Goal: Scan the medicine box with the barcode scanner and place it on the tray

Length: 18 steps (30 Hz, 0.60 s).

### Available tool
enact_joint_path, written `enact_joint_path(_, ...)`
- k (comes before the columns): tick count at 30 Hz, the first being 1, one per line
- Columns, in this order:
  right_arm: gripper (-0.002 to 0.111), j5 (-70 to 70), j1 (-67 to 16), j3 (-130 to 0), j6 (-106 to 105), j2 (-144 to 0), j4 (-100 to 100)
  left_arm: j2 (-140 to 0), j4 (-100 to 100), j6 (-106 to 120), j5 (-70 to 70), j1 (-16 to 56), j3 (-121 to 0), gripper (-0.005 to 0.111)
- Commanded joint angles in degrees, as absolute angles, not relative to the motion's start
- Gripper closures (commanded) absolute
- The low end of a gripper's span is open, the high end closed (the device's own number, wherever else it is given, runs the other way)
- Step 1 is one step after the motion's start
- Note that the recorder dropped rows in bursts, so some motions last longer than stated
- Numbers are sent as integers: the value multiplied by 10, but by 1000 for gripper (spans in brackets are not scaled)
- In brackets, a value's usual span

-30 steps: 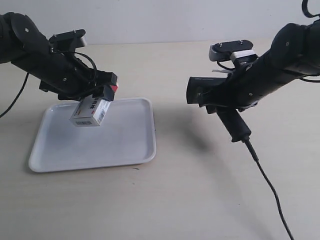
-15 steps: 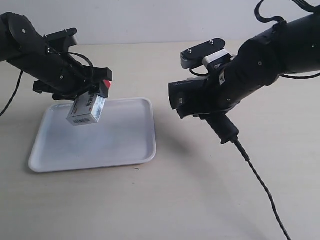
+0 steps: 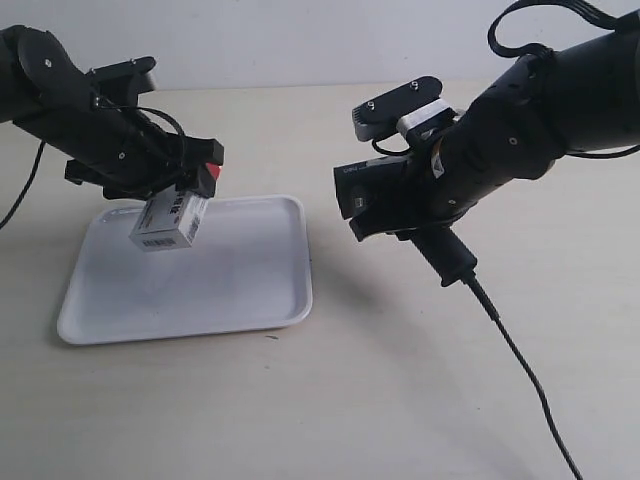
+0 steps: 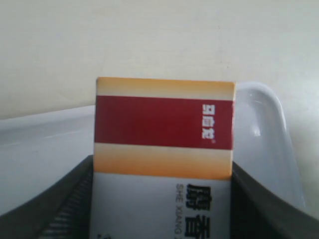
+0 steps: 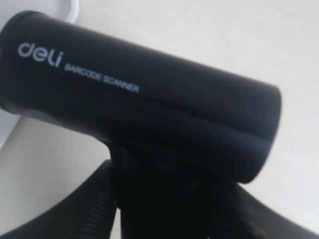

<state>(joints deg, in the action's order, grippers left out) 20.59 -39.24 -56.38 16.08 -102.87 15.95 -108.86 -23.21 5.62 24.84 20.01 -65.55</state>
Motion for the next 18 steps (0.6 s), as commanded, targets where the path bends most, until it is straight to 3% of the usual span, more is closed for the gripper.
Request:
enact_joint_path(1,104,197,-392,-571,186,-1029,167,-1087,-215,147,257,199,-653,106)
enact_joint_path(13,104,180,-346,-569,237,-1095,167,-1087,-218,462,307,230,-637,106)
enact_joint_path(18,104,178,-346,-569,241,-1101,165,-1087,-218,484,304,245,-633,106)
